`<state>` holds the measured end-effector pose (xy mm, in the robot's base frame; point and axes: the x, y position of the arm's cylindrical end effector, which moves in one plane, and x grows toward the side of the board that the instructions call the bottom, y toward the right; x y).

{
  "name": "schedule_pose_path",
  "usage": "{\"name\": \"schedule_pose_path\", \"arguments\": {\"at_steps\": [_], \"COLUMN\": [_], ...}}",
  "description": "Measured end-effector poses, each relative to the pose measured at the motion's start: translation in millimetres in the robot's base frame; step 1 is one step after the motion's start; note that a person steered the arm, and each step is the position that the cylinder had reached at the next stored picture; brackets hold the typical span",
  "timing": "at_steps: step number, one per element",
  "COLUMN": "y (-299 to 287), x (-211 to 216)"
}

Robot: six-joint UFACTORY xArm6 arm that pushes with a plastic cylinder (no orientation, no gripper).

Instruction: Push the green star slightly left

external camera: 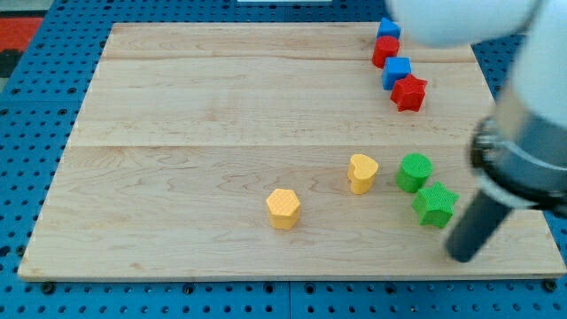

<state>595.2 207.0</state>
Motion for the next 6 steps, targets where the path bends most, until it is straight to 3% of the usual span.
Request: {"name": "schedule_pose_path", "arguments": {"at_steps": [2,4,6], "y": [91.6,25.6,-85.1], "x": [-48.5,-60.2,-47.2]}}
